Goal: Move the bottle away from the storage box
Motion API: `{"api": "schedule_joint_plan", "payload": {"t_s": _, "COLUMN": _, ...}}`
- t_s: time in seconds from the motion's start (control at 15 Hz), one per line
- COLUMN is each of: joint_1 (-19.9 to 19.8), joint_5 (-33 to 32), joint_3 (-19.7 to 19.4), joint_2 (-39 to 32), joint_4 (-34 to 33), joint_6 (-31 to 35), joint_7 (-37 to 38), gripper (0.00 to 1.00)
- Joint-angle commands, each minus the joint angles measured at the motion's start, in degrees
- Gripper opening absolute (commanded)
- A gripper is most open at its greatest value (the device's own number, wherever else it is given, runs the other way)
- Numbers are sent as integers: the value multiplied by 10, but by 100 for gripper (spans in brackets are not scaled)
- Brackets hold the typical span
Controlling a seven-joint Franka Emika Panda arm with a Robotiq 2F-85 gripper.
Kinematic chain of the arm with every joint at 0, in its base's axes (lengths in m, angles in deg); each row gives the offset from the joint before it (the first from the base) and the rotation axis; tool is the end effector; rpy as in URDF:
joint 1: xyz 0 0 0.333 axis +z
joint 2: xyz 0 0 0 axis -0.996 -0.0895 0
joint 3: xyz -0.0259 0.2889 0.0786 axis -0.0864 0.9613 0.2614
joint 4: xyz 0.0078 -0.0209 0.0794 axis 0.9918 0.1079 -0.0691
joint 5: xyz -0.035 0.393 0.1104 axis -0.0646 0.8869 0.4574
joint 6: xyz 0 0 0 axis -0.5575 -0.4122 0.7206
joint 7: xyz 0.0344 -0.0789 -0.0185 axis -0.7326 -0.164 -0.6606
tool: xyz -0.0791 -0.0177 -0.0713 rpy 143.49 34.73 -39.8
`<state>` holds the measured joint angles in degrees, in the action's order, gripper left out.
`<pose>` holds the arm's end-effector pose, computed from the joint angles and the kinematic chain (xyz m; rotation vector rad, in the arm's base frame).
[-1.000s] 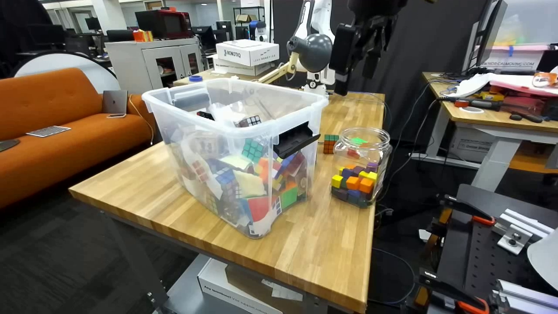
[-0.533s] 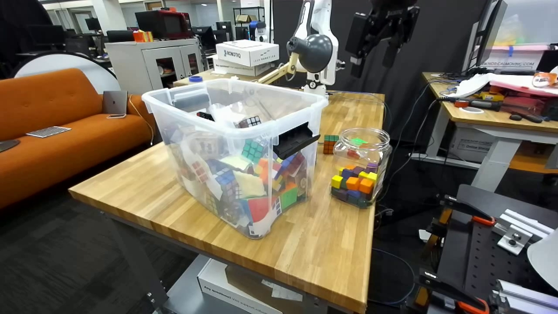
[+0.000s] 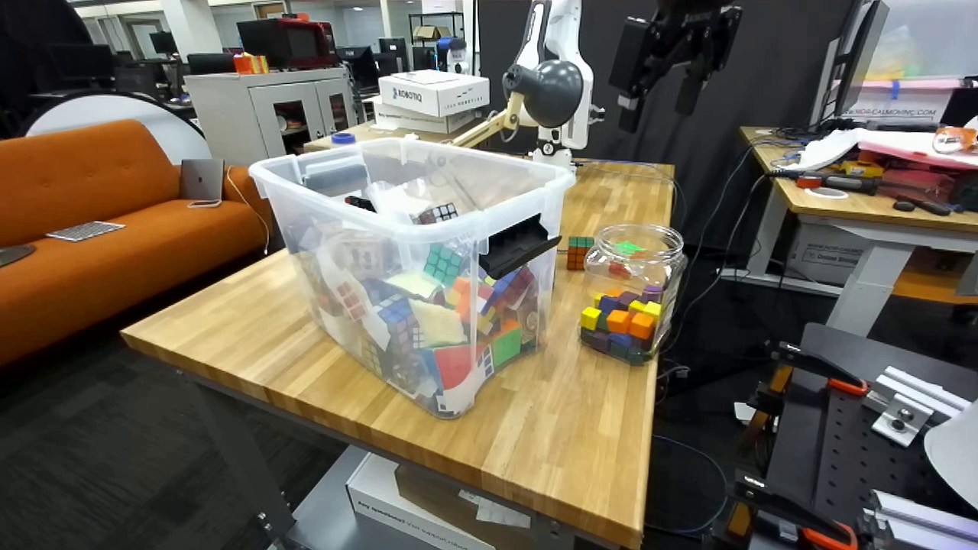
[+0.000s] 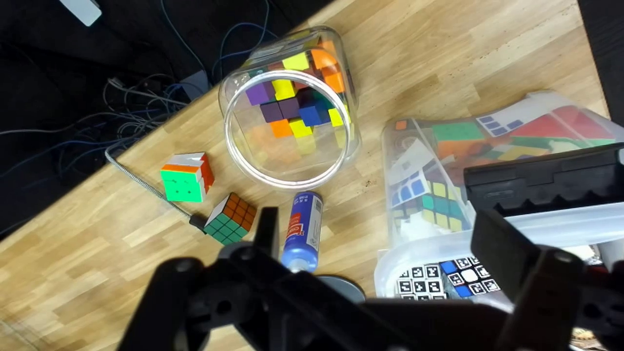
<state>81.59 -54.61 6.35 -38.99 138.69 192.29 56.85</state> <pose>0.3950 0.0444 0.4380 2.9670 -0.4024 0.3313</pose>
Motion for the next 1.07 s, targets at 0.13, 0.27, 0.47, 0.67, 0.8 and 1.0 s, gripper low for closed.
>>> {"api": "schedule_joint_plan", "payload": {"t_s": 0.13, "joint_1": -44, "joint_5": -26, "joint_3": -11, "joint_2": -27, "joint_4": -19, "joint_6": 25, "joint_7": 32, "gripper": 100}}
{"api": "schedule_joint_plan", "payload": {"t_s": 0.27, "joint_1": -84, "joint_5": -55, "joint_3": -22, "joint_2": -52, "joint_4": -38, "joint_6": 45, "joint_7": 50, "gripper": 100}}
{"api": "schedule_joint_plan", "payload": {"t_s": 0.47, "joint_1": -122, "joint_5": -78, "joint_3": -42, "joint_2": -116, "joint_4": -77, "joint_6": 66, "joint_7": 62, "gripper": 100}}
{"api": "schedule_joint_plan", "payload": {"t_s": 0.67, "joint_1": -102, "joint_5": -51, "joint_3": -68, "joint_2": -193, "joint_4": -122, "joint_6": 58, "joint_7": 30, "gripper": 100}}
{"api": "schedule_joint_plan", "payload": {"t_s": 0.8, "joint_1": -99, "joint_5": -65, "joint_3": -72, "joint_2": -176, "joint_4": -101, "joint_6": 67, "joint_7": 43, "gripper": 100}}
{"api": "schedule_joint_plan", "payload": {"t_s": 1.0, "joint_1": -94, "joint_5": -65, "joint_3": -75, "joint_2": -197, "joint_4": -118, "joint_6": 66, "joint_7": 43, "gripper": 100}}
